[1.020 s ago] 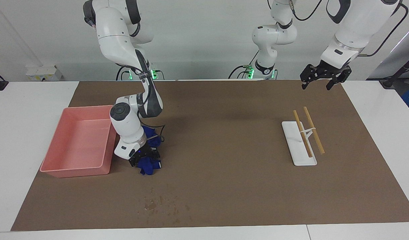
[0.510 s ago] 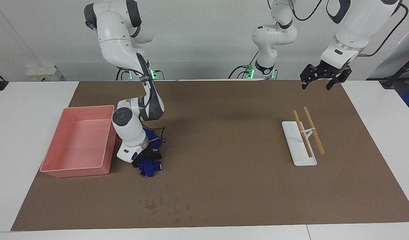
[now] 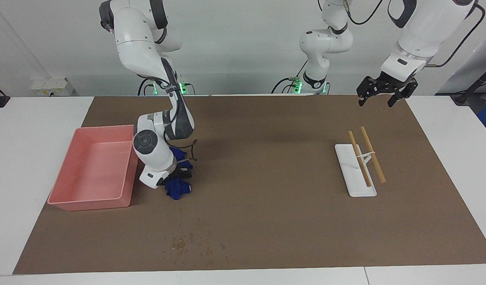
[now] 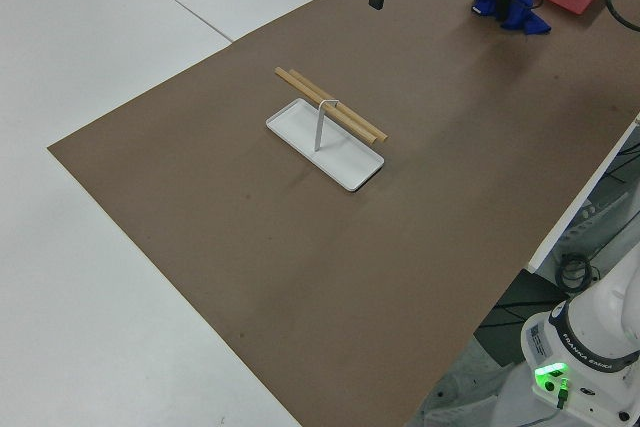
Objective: Wipe water with towel using both arms
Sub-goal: 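Move the held towel with the right gripper toward the pink bin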
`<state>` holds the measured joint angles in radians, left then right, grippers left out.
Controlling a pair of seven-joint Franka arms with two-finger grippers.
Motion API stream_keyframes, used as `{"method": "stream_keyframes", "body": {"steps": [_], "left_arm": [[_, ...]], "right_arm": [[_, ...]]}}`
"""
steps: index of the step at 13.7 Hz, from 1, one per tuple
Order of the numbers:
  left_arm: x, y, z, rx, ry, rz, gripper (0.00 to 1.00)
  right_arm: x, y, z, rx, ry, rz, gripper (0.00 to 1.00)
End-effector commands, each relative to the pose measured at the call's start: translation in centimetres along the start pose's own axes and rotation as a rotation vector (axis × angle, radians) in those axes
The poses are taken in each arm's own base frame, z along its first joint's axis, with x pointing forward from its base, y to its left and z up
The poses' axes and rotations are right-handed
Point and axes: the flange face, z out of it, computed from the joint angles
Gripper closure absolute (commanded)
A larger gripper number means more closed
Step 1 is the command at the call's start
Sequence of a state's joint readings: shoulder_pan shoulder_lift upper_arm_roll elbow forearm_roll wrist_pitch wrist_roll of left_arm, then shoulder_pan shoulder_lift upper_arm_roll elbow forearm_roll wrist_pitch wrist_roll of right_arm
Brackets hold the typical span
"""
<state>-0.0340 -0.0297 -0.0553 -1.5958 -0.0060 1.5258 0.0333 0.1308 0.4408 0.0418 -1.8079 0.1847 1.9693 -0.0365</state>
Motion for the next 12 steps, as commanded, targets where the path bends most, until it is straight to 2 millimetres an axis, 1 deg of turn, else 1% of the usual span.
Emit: {"method": "stream_keyframes", "body": {"steps": [1, 3, 6, 7, 8, 11, 12], "left_arm": [[-0.6, 0.0, 0.0, -0.011, 0.004, -0.004, 0.00], [-0.7, 0.0, -0.1, -0.011, 0.005, -0.004, 0.00], [-0.7, 0.0, -0.1, -0.011, 0.005, -0.004, 0.00], [-0.6, 0.0, 0.0, -0.011, 0.004, -0.004, 0.00], [-0.7, 0.0, -0.1, -0.011, 0.005, -0.004, 0.00], [-0.7, 0.0, -0.1, -0.011, 0.007, -0.004, 0.00], [-0.7, 0.0, -0.1, -0.011, 0.005, -0.004, 0.00]], "right_arm": [[-2.8, -1.0, -3.4, 0.065, -0.020, 0.070, 1.00], [-4.1, -2.0, -6.2, 0.063, -0.014, 0.069, 1.00], [-6.0, -1.1, -10.7, 0.060, -0.023, 0.065, 1.00], [-6.8, -1.2, -12.5, 0.052, -0.028, 0.055, 1.00], [-7.8, -0.6, -14.3, 0.043, -0.020, 0.056, 1.00], [-10.8, 0.4, -19.4, -0.029, 0.016, 0.038, 1.00], [-11.5, 1.2, -21.1, -0.073, 0.018, 0.001, 1.00]]}}
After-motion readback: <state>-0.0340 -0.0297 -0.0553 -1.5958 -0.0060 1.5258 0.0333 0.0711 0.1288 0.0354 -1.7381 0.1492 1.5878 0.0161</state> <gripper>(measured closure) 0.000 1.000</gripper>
